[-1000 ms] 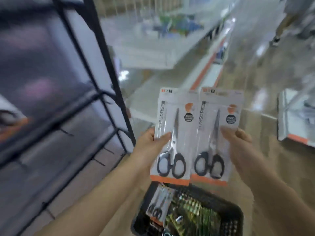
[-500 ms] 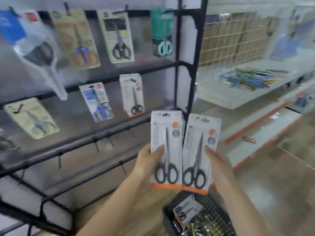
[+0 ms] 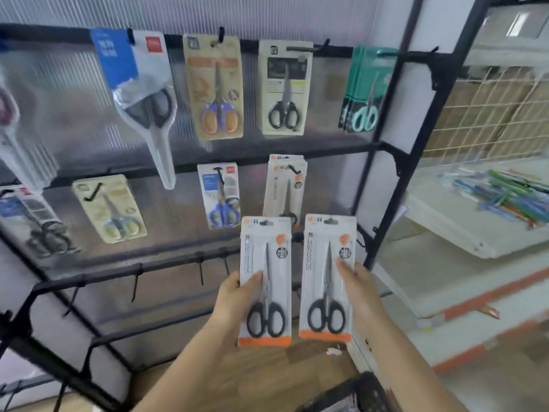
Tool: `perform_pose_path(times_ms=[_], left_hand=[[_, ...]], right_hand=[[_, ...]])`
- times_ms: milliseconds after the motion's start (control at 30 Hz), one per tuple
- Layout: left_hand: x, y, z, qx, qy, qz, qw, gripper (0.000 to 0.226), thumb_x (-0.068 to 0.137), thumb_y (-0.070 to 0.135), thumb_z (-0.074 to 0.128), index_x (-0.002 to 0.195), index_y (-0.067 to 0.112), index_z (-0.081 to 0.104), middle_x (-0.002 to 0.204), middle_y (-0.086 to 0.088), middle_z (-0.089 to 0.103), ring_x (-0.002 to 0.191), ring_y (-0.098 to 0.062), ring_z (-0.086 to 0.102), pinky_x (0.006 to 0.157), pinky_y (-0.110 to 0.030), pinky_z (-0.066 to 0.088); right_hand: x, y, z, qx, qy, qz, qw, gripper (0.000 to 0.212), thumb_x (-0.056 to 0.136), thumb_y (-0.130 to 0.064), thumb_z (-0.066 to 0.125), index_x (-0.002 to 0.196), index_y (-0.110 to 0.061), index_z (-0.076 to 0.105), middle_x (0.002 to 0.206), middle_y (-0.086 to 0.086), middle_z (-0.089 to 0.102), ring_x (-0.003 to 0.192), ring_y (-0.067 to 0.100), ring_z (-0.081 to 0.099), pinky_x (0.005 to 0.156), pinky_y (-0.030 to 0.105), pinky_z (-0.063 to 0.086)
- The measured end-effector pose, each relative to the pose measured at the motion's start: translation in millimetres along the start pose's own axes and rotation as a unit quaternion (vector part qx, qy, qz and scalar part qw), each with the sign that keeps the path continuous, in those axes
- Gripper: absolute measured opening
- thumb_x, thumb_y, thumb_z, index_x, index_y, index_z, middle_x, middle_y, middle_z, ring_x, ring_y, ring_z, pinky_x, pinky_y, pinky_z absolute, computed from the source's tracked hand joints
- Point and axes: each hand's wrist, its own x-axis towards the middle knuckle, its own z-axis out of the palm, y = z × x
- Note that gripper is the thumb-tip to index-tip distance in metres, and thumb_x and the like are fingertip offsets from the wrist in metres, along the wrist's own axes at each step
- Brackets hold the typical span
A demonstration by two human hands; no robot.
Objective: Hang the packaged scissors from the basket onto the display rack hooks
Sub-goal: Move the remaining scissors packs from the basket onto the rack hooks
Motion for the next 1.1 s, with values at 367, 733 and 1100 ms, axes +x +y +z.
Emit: perform_pose_path(times_ms=[367, 733, 1100], left_hand=[[95.5, 47.9, -6.2, -0.070, -0.041, 0.040, 0.996, 0.015, 0.090, 0.024, 0.062, 0.100, 0.017, 0.070, 0.099, -0.007, 0.074, 0.094, -0.029, 0.069, 0.091, -0.052, 0.051], [111.0, 41.1, -9.2, -0.077, 0.007, 0.022, 0.997, 0.015, 0.090, 0.024, 0.061, 0.101, 0.016, 0.068, 0.098, -0.006, 0.074, 0.094, -0.028, 0.069, 0.093, -0.051, 0.050], [112.8, 39.7, -6.0, -0.109, 0.039, 0.012, 0.993, 0.015, 0.091, 0.017, 0.061, 0.103, 0.010, 0.064, 0.102, -0.011, 0.072, 0.096, -0.033, 0.067, 0.091, -0.052, 0.051]], right_hand=[[91.2, -58.3, 51.1, -0.033, 0.016, -0.051, 0.998, 0.020, 0.096, -0.036, 0.049, 0.103, -0.018, 0.054, 0.093, -0.003, 0.055, 0.075, 0.003, 0.047, 0.054, 0.008, 0.032], [119.8, -61.0, 63.5, -0.022, -0.015, -0.049, 0.998, 0.026, 0.096, -0.033, 0.049, 0.110, -0.014, 0.060, 0.098, -0.002, 0.064, 0.083, 0.005, 0.057, 0.062, 0.016, 0.041], [152.4, -49.4, 71.0, -0.005, -0.030, -0.038, 0.999, 0.030, 0.095, -0.031, 0.052, 0.105, -0.004, 0.061, 0.105, 0.014, 0.065, 0.090, 0.016, 0.060, 0.076, 0.026, 0.046]])
